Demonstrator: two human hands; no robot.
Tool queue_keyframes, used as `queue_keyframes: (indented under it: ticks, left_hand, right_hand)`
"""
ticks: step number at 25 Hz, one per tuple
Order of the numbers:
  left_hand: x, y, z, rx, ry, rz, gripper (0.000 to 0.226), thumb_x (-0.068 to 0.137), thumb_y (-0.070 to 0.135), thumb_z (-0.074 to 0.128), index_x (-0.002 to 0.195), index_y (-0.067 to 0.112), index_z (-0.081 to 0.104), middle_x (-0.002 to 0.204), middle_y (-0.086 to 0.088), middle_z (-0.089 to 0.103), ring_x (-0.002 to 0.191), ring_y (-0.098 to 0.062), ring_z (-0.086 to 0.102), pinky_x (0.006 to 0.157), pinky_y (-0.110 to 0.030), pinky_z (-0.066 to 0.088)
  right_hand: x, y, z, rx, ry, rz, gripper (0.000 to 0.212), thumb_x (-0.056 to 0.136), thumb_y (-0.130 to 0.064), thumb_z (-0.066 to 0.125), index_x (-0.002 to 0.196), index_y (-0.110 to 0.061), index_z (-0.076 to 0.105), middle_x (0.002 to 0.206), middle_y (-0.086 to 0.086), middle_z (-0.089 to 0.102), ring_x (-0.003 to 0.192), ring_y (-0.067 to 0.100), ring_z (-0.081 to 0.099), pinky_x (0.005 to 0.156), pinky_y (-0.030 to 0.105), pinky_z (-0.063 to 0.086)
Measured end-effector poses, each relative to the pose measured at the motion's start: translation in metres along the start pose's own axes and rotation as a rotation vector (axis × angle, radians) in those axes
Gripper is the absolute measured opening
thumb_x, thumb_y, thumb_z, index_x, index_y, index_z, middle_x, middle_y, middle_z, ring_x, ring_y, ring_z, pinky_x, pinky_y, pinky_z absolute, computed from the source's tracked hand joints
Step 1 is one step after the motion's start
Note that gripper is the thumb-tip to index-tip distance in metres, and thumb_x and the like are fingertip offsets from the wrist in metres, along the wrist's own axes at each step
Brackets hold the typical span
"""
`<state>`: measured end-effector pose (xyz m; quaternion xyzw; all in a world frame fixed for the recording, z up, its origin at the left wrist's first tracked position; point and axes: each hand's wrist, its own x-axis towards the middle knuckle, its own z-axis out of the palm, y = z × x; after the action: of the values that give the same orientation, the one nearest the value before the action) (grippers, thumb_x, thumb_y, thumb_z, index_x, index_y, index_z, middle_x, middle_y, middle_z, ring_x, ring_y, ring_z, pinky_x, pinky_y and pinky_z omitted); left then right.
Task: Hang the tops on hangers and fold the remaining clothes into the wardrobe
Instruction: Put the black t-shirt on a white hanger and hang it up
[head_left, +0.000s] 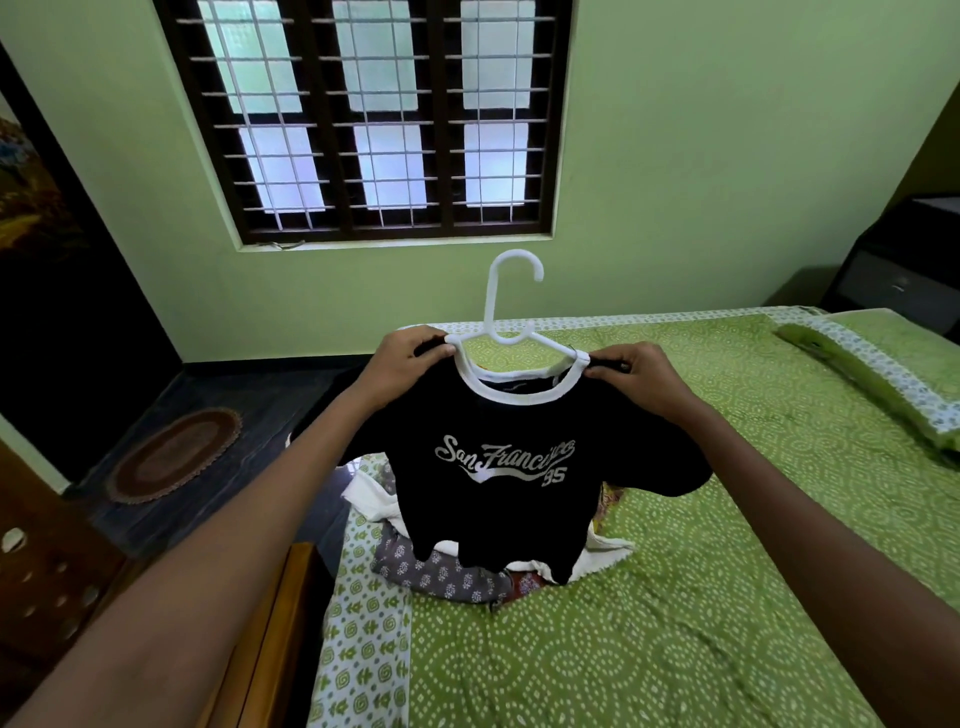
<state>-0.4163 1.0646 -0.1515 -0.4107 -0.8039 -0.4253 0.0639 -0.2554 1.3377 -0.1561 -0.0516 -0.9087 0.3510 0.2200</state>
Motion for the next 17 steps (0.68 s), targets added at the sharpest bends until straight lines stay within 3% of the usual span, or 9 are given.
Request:
queue_keyframes:
  ticks: [3,7,10,13,17]
  left_hand:
    - [-0.005,-0.013,-0.005,-0.079,0.006,-0.105,0.021,0.09,0.013,0.061,0.105,0.0,0.067,0.101,-0.008,0.067,0.091,-0.007,0.057,0.085,-0.023,0.042]
    - [-0.008,-0.018,-0.004,-0.147,0.005,-0.16,0.025,0.09,0.016,0.061,0.108,0.0,0.067,0.107,-0.011,0.068,0.097,-0.013,0.059,0.095,-0.034,0.044]
    - [-0.006,-0.013,-0.002,-0.173,0.005,-0.159,0.026,0.09,0.017,0.062,0.108,-0.001,0.067,0.107,-0.011,0.068,0.097,-0.013,0.059,0.094,-0.032,0.044]
    - [-0.005,-0.004,0.001,-0.153,-0.011,-0.119,0.022,0.09,0.015,0.062,0.105,0.0,0.068,0.1,-0.005,0.068,0.087,-0.004,0.058,0.086,-0.022,0.043]
    - [-0.006,-0.002,-0.005,-0.145,-0.051,-0.085,0.017,0.09,0.015,0.061,0.104,0.007,0.069,0.096,0.003,0.067,0.086,0.002,0.058,0.083,-0.017,0.043]
  right_hand:
    - [-0.006,0.016,-0.012,-0.093,0.03,0.043,0.021,0.08,-0.007,0.071,0.101,-0.004,0.073,0.097,0.009,0.072,0.088,0.018,0.064,0.067,0.009,0.04]
    - [-0.007,0.01,-0.01,-0.089,0.074,0.034,0.021,0.081,-0.009,0.071,0.101,-0.003,0.072,0.1,0.012,0.071,0.092,0.019,0.063,0.068,0.014,0.037]
    - [-0.002,-0.009,-0.005,-0.071,0.08,0.005,0.022,0.084,-0.011,0.068,0.105,-0.004,0.071,0.101,0.011,0.071,0.087,0.013,0.062,0.07,0.02,0.039]
    - [0.005,-0.024,0.0,-0.096,0.029,-0.073,0.02,0.085,-0.01,0.066,0.103,-0.004,0.072,0.096,0.013,0.072,0.083,0.019,0.064,0.071,0.028,0.042]
    - [0.012,-0.026,0.0,-0.082,0.028,-0.072,0.019,0.086,-0.01,0.064,0.102,-0.003,0.072,0.098,0.011,0.072,0.09,0.024,0.065,0.077,0.029,0.044]
